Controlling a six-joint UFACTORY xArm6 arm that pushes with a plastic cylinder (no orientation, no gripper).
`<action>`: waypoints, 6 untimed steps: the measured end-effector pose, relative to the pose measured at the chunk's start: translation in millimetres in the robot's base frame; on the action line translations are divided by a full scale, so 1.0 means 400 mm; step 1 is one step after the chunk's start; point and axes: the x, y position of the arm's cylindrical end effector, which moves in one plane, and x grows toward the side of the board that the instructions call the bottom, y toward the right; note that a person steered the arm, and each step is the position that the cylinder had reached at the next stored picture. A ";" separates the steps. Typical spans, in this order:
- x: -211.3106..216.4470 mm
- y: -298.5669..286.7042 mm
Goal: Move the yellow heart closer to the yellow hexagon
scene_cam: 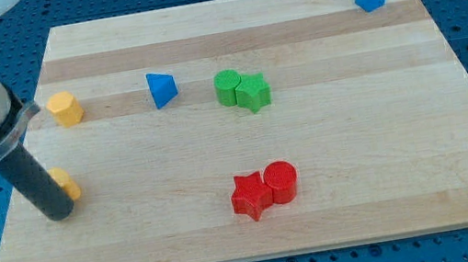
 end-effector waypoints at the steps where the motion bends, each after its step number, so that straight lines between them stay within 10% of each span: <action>1: -0.056 -0.018; 6: -0.223 -0.018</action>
